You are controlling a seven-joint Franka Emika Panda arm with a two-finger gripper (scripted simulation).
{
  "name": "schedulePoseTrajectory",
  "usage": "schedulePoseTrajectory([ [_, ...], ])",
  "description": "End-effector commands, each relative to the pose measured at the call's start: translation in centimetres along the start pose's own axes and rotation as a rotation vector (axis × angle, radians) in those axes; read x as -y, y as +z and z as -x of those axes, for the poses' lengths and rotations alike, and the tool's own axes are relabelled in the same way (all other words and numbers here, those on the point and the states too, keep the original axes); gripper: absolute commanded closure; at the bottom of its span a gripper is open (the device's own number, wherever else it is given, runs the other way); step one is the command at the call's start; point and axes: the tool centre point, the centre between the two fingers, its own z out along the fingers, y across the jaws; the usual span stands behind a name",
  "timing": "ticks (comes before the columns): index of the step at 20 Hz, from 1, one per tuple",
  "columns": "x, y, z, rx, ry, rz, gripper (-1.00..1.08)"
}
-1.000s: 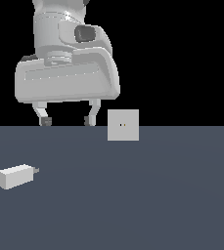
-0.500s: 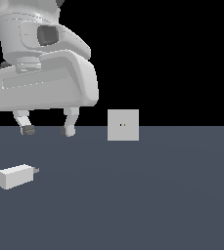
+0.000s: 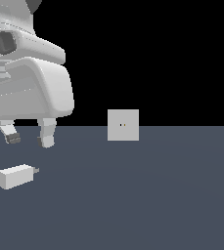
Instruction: Plug the charger into the wall socket.
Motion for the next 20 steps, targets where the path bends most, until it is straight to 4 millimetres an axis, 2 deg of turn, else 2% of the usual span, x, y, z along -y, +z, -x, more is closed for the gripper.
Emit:
schedulePoseTrajectory([
  [1,0.5,0.3,0.4,-0.012,0.021,0.003,-0.92],
  [10,1.6,0.9,1.1,-0.036,0.065,0.012,-0.92],
  [20,1.7,1.4,1.3,-0.037,0.069,0.013,-0.92],
])
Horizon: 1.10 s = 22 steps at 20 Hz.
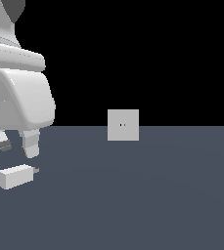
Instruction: Plug the charger into the wall socket.
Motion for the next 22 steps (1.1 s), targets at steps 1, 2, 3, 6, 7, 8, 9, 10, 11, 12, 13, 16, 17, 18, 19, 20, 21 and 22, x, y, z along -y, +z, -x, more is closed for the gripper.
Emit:
schedulePoseTrajectory([
  [1,0.0,0.5,0.2,0.0,0.0,0.001,-0.92],
  [2,-0.1,0.8,0.2,0.001,0.001,0.001,-0.92],
  [3,-0.1,1.2,0.3,0.001,0.001,0.001,-0.92],
  [6,-0.1,2.5,0.7,0.001,0.001,0.001,-0.92],
  [7,-0.1,3.0,0.8,0.001,0.001,0.001,-0.92],
  [8,-0.1,3.4,0.9,0.001,0.001,0.001,-0.92],
  [9,-0.1,3.7,1.0,0.001,0.002,0.001,-0.92],
  [10,-0.1,4.0,1.0,0.001,0.002,0.001,-0.92],
  [11,-0.1,4.3,1.1,0.001,0.002,0.001,-0.92],
  [12,-0.1,4.5,1.1,0.001,0.002,0.001,-0.92],
  [13,-0.1,4.6,1.2,0.001,0.002,0.001,-0.92],
  [16,-0.1,4.7,1.2,0.0,0.002,0.001,1.08],
  [17,-0.1,4.7,1.2,0.0,0.002,0.001,1.08],
  [18,-0.1,4.7,1.2,0.0,0.002,0.001,1.08],
  [19,-0.1,4.7,1.2,0.0,0.002,0.001,1.08],
  [20,-0.1,4.7,1.2,0.0,0.002,0.001,1.08],
  [21,-0.1,4.7,1.2,0.0,0.002,0.001,1.08],
  [22,-0.1,4.7,1.2,0.0,0.002,0.001,1.08],
])
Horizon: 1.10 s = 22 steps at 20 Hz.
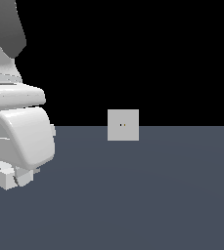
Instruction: Plug the charger into the wall socket.
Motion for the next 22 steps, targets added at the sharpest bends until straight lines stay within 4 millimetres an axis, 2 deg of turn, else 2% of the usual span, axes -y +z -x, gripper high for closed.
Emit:
schedulePoseTrajectory([
  [1,0.0,0.0,0.0,0.0,0.0,0.0,1.08],
  [12,-0.9,-0.2,-0.9,-0.001,-0.025,-0.006,1.08],
  [22,-3.9,-1.1,-4.5,-0.003,-0.118,-0.029,1.08],
])
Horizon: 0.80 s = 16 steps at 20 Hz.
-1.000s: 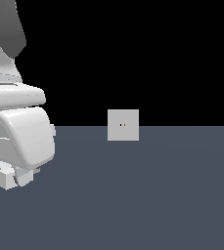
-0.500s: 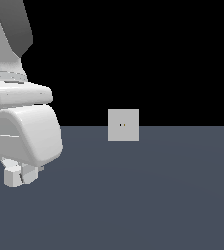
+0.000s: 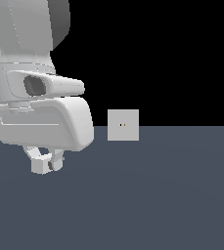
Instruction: Plug the charger into the wall socket.
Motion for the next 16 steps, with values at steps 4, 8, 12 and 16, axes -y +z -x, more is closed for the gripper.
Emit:
schedulePoseTrajectory([
  [4,-2.3,-0.7,-2.6,-0.002,-0.067,-0.016,1.08],
  [8,-3.8,-1.1,-4.6,-0.003,-0.116,-0.028,1.08],
  [12,-5.2,-1.6,-6.5,-0.003,-0.162,-0.04,1.08],
  [16,-6.4,-1.9,-8.5,-0.003,-0.206,-0.051,1.08],
])
